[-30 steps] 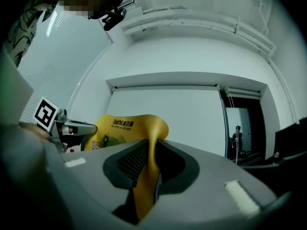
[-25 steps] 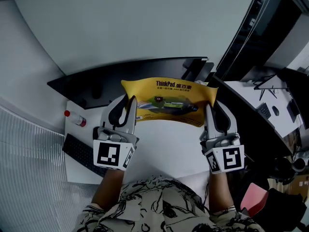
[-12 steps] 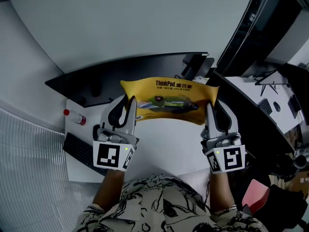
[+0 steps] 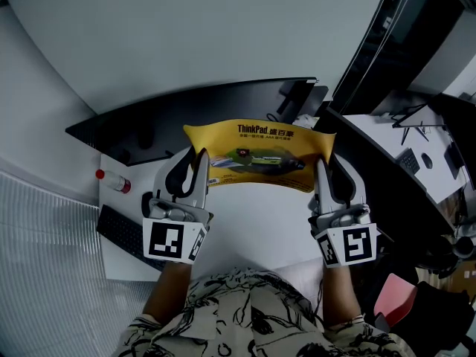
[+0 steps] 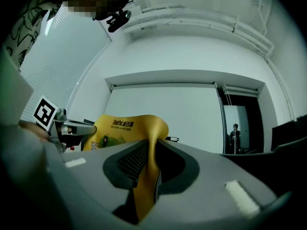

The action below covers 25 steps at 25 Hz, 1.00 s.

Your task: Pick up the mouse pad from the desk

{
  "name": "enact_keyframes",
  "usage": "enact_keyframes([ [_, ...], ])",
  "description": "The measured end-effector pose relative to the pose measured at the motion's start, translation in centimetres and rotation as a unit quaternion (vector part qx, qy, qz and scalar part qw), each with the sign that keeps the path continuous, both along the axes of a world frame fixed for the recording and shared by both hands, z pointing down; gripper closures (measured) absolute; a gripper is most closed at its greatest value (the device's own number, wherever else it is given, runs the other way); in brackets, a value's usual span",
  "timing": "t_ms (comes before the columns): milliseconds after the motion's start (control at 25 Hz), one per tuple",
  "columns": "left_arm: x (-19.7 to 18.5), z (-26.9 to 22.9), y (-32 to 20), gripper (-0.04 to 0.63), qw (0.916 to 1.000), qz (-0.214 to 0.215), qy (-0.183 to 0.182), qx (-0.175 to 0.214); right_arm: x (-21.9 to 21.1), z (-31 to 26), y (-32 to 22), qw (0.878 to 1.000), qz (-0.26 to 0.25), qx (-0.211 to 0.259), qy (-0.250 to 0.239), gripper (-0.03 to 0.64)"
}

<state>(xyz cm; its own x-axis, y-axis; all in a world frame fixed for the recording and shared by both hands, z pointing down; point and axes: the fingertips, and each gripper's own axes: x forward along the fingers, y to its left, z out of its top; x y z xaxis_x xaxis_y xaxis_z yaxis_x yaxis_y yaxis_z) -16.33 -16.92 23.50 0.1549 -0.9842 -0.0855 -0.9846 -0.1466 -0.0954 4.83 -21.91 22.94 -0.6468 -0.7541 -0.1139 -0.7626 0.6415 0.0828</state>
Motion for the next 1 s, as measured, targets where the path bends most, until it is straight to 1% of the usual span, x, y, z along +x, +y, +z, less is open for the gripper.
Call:
enact_keyframes([
  [640, 0.15, 0.61, -0.32, 0.532, 1.0000, -0.001, -0.006, -0.006, 0.08, 0.79, -0.48, 1.000, 0.003, -0.008, -0.002, 0.546],
  [840, 0.12, 0.55, -0.31, 0.532, 0.9999, -0.002, -0.008, -0.005, -0.13, 0.53, -0.38, 1.000, -0.004, -0.003, -0.008, 0.546],
  [1000, 0.06, 0.48, -0.23, 0.532, 1.0000, -0.003, -0.005, -0.005, 0.00, 0.66, -0.39, 1.000, 0.001, -0.007, 0.000, 0.546],
])
